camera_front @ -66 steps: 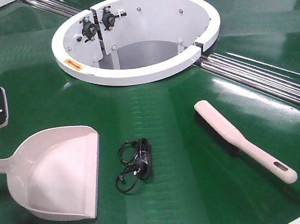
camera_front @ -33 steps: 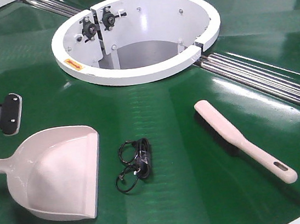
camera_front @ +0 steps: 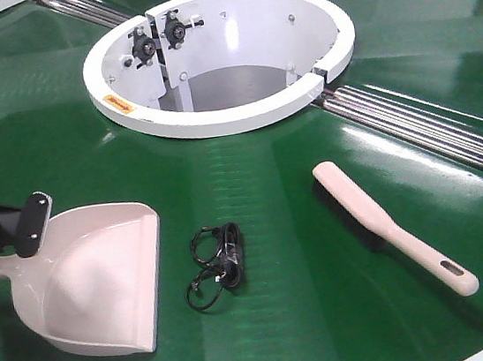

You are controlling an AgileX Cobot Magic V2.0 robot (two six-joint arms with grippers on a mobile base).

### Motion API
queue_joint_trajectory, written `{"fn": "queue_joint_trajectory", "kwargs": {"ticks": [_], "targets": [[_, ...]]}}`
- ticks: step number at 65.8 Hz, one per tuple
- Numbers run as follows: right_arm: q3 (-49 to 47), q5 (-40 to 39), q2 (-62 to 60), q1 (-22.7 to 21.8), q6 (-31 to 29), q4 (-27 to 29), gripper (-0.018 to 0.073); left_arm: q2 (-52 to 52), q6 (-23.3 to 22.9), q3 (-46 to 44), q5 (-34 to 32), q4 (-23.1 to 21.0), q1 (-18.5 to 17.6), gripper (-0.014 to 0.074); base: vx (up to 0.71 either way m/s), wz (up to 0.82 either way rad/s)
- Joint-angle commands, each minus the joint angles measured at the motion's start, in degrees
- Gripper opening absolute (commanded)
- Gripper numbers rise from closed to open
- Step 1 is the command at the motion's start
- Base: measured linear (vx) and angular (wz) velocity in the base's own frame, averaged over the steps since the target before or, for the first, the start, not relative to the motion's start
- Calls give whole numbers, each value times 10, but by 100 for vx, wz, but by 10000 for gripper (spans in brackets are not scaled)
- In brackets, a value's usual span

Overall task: Clean and inspect green conveyor with broom and dustpan
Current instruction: 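Reach the left gripper to the pink dustpan handle and grasp it, then tilt the dustpan with the left gripper, lip down beside the black cable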

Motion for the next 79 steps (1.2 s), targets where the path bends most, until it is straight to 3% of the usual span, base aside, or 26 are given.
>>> {"fn": "queue_joint_trajectory", "kwargs": {"ticks": [1, 15, 32, 52, 60, 72, 79], "targets": [[2, -44, -6, -1, -1, -5, -8, -18, 1, -9, -30, 3, -4, 509, 0, 0], [2, -44, -6, -1, -1, -5, -8, 6, 1, -9, -29, -7, -4, 343, 0, 0], [2, -44, -6, -1, -1, -5, -8, -6, 1, -12, 6, -6, -5, -4, 0, 0], [2, -44, -6, -1, -1, -5, -8, -60, -39, -13, 24, -4, -16, -8, 0, 0], [2, -44, -6, -1, -1, -5, -8, -59, -51, -33, 61, 5, -22, -8, 0, 0], [2, -44, -6, -1, -1, -5, -8, -57, -111, -52, 52, 61, -38, -8, 0, 0], [2, -44, -6, -1, -1, -5, -8, -46, -117, -52, 56, 83, -54, -8, 0, 0]]}}
